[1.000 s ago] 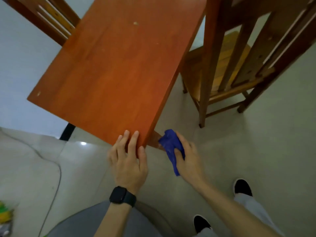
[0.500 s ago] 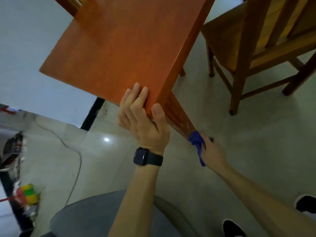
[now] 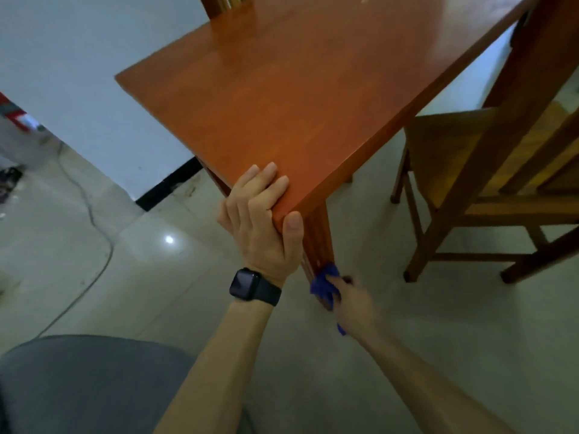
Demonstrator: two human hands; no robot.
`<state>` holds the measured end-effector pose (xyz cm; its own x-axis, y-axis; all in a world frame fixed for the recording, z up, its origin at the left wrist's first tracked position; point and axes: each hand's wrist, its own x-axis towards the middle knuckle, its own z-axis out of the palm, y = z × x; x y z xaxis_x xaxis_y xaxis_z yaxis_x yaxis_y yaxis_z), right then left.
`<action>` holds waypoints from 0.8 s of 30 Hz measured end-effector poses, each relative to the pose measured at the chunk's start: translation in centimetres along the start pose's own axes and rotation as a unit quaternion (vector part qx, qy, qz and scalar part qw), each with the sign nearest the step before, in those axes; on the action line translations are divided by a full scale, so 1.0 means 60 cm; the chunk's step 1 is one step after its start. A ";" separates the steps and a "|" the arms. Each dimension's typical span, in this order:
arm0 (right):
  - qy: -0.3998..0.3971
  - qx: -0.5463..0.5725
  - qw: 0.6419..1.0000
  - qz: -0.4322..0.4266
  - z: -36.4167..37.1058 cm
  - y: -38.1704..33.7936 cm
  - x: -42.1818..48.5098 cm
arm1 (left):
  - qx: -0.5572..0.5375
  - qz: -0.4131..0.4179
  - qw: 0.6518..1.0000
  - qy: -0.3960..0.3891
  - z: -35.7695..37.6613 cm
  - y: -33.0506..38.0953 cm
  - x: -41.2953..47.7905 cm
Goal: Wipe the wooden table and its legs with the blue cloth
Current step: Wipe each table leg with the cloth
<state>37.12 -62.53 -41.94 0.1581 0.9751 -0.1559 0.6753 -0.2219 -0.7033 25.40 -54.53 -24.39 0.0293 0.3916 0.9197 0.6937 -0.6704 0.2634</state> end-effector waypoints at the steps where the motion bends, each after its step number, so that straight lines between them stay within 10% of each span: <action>1: -0.031 -0.037 0.999 0.001 -0.007 0.017 0.000 | 0.002 0.008 1.000 0.011 0.005 -0.002 0.001; 5: 0.115 0.058 0.989 -0.072 -0.050 0.002 0.011 | -0.016 0.003 0.999 0.052 0.018 -0.005 0.003; 11: 0.305 0.148 0.869 -0.361 -0.079 -0.068 0.069 | -0.042 0.002 0.997 0.068 0.039 -0.017 -0.016; 15: 0.256 0.071 0.873 -0.410 -0.011 0.001 0.097 | -0.059 -0.017 0.997 0.053 0.035 -0.013 -0.027; 20: -0.008 -0.078 0.953 -0.292 0.006 0.120 0.087 | -0.043 -0.071 0.996 0.021 0.021 0.007 -0.032; 24: 0.078 0.026 0.951 -0.300 -0.086 0.070 0.066 | -0.022 -0.105 0.994 -0.017 0.005 0.025 -0.034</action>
<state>44.31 -59.61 -41.93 -0.1355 0.9126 0.3858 0.6425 0.3773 -0.6669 26.59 -56.16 -25.93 -0.0882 0.5470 0.8325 0.6551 -0.5977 0.4621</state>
